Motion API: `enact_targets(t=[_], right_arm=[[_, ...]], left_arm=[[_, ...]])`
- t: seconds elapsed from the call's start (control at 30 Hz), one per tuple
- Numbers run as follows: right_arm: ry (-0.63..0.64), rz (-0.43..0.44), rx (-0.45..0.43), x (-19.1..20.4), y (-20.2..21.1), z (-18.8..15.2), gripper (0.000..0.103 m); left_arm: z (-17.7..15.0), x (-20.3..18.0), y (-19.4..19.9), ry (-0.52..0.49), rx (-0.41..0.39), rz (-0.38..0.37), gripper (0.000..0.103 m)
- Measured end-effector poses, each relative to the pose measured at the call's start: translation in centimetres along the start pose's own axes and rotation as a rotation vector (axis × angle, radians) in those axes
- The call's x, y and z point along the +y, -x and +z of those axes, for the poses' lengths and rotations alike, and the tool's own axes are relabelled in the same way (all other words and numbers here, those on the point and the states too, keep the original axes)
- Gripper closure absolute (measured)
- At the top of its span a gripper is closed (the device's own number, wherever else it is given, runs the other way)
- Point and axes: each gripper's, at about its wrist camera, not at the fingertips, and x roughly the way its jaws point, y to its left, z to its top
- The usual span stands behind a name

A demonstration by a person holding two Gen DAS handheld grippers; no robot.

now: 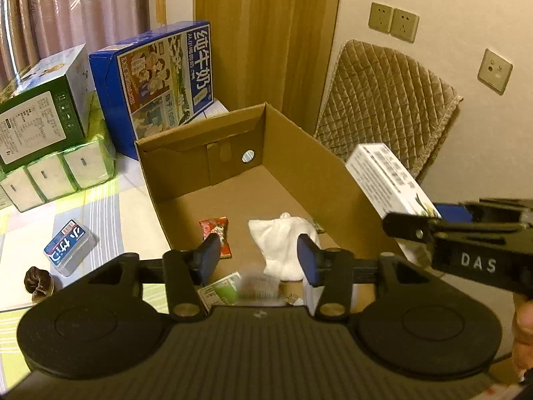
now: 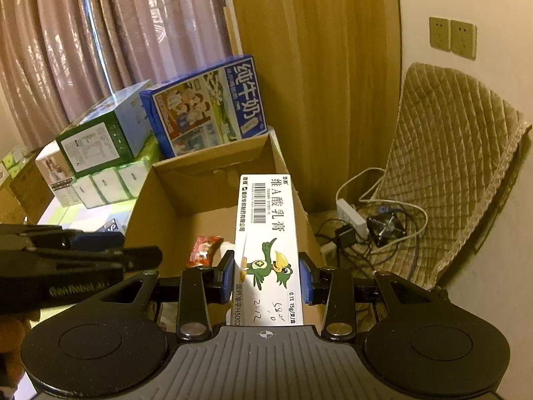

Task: Organize objects
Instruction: 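Lower the medicine box and snack packet into the box and open both grippers, then move both tools back over the table toward the scrunchie and floss box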

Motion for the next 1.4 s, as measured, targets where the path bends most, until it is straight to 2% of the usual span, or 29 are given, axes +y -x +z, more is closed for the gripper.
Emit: enact_targets(t=[0.4, 0.57, 0.63, 0.67, 0.7, 0.97, 1.07, 1.27, 1.4], right_arm=[[0.005, 0.031, 0.009, 1.2, -0.7, 0.2, 0.068], [0.030, 0.082, -0.049, 2.9, -1.5, 1.7, 0.067], [0.024, 0.110, -0.062, 3.2, -1.8, 2.2, 0.054], [0.014, 0.108, -0.068, 3.2, -1.6, 2.3, 0.043], [0.005, 0.106, -0.081, 3.2, -1.3, 2.2, 0.039], [-0.040, 0.100, -0.062, 3.5, 1.7, -0.2, 0.028], [-0.076, 0.109, -0.064, 3.8, 3.5, -1.4, 0.021], [-0.077, 0.137, -0.066, 6.7, 6.3, -3.9, 0.008], [-0.050, 0.168, -0.063, 9.3, 7.2, -5.2, 0.003]], left_arm=[[-1.1, 3.4, 3.0, 0.067, -0.026, 0.045, 0.056], [-1.7, 4.6, 4.0, 0.089, -0.029, 0.066, 0.051], [-2.1, 5.1, 4.4, 0.092, -0.024, 0.075, 0.051], [-2.3, 5.3, 4.7, 0.092, -0.026, 0.080, 0.050], [-2.5, 5.6, 5.1, 0.093, -0.030, 0.086, 0.048], [-5.5, 7.5, 7.9, 0.150, -0.030, 0.106, 0.041], [-6.8, 7.9, 9.5, 0.163, -0.036, 0.116, 0.033], [-9.8, 9.2, 13.1, 0.180, -0.036, 0.147, 0.021], [-11.7, 10.9, 15.0, 0.213, -0.028, 0.179, 0.015]])
